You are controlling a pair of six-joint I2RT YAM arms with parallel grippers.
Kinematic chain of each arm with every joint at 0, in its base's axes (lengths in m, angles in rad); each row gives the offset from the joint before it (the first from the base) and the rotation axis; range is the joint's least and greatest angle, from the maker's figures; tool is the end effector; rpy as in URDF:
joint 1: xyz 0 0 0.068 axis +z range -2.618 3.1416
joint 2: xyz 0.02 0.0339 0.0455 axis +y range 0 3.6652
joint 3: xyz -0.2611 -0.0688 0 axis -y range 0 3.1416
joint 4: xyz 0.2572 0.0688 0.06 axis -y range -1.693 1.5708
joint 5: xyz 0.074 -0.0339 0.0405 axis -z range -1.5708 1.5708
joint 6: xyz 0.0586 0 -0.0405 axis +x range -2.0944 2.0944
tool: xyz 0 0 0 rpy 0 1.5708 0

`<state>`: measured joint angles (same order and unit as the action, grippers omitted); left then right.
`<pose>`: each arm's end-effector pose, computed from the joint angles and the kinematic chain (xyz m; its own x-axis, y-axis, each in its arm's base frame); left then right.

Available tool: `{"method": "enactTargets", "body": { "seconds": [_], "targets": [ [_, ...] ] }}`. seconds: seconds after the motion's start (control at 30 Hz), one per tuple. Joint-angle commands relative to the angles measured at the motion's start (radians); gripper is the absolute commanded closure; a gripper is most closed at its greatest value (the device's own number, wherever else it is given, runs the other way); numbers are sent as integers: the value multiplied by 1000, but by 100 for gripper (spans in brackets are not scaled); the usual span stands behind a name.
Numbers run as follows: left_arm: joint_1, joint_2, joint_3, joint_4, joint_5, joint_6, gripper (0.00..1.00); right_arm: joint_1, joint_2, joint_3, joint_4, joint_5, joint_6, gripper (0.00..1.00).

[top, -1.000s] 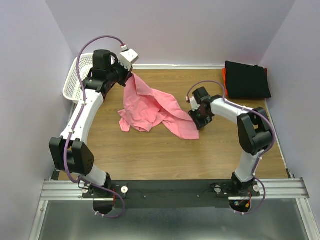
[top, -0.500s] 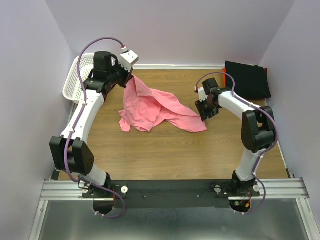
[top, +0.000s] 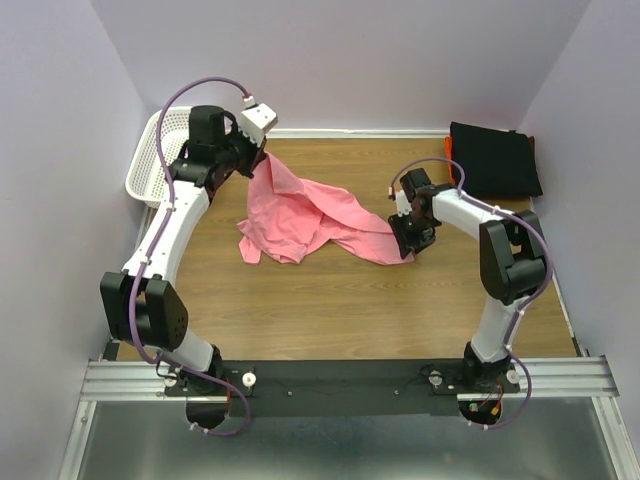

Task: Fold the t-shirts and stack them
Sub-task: Flatten out the tshirt

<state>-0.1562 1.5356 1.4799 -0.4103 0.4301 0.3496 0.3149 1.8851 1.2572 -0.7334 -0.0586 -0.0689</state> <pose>0.3762 -0.0840 0.3628 -0.2425 0.3534 -0.9035 0.6306 0.7652 0.1300 0.3523 0.1184 0.1297 -0.9057 -0.3673 -0.2114 -0.3840 0.9223 0.0428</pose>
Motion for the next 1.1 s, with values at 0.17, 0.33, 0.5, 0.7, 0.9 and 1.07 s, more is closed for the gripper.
{"method": "enactTargets", "body": {
  "seconds": [0.17, 0.33, 0.5, 0.7, 0.9, 1.07],
  "targets": [
    [6, -15, -29, 31, 7, -14, 100, 45, 46, -82, 12, 29, 35, 54],
    [6, -20, -36, 36, 6, -18, 100, 61, 74, -130, 28, 32, 41, 82],
    [12, -20, -33, 22, 6, -21, 100, 50, 31, -111, 28, 87, 34, 100],
    [86, 7, 83, -11, 1, -35, 100, -71, -72, 30, 25, 158, -69, 100],
    [113, 52, 243, -15, -22, -32, 100, -106, -101, 298, 26, 189, -166, 100],
    [119, 104, 399, -8, -60, -46, 100, -114, -67, 534, 26, 259, -213, 99]
  ]
}}
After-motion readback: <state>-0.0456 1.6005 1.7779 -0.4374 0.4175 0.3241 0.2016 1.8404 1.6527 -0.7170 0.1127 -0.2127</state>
